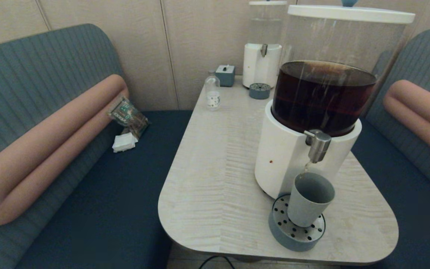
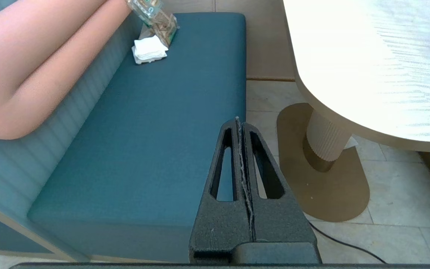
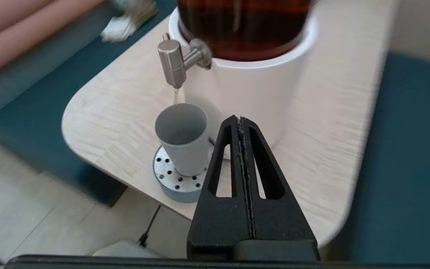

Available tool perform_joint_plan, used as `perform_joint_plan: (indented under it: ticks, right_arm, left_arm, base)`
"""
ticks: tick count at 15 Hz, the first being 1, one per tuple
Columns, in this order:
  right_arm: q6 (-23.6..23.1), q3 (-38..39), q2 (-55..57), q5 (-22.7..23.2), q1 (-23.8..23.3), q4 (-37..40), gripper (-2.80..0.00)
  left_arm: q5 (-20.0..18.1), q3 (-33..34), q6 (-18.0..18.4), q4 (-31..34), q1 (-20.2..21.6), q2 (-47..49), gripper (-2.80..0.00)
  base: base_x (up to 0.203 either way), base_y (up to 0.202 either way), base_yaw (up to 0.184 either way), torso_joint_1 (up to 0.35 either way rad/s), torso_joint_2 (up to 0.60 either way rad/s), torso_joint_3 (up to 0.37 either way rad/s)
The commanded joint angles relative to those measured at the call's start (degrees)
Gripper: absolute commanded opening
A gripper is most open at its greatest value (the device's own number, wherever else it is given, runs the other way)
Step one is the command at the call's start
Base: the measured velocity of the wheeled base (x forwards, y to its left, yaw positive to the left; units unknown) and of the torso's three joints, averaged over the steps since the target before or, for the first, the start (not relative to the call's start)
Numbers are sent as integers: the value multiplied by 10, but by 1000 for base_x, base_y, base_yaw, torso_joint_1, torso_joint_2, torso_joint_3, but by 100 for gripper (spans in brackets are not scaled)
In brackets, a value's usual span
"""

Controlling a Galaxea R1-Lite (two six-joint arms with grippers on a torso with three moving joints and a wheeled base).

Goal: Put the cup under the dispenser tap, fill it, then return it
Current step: Turn off the faucet

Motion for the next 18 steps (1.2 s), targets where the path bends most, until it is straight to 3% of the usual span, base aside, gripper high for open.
perform_joint_plan:
  ticks: [1,3,6,11,13,18]
  right_arm:
    - [1,4,-94,-20,-17,24,-280]
    - [-3,24,-138,-68,-43,50,-280]
    - [-4,61,-186,-89,-75,55,-280]
    - [1,109,-255,-88,-99,57,-280]
    - [1,139,-254,-69,-131,37,-280]
    - [3,210,-256,-51,-133,-24,-280]
  left_arm:
    - [0,0,0,0,0,1,-280]
    - [0,0,0,0,0,1,-280]
    - [0,0,0,0,0,1,-280]
    - [-1,0,0,0,-1,1,-280]
    - [0,0,0,0,0,0,-280]
    - [0,0,0,0,-1,1,-280]
  base:
    - [0,0,0,0,0,0]
    - [0,0,0,0,0,0]
    - [0,0,0,0,0,0]
    - [0,0,0,0,0,0]
    - [0,0,0,0,0,0]
    - [0,0,0,0,0,0]
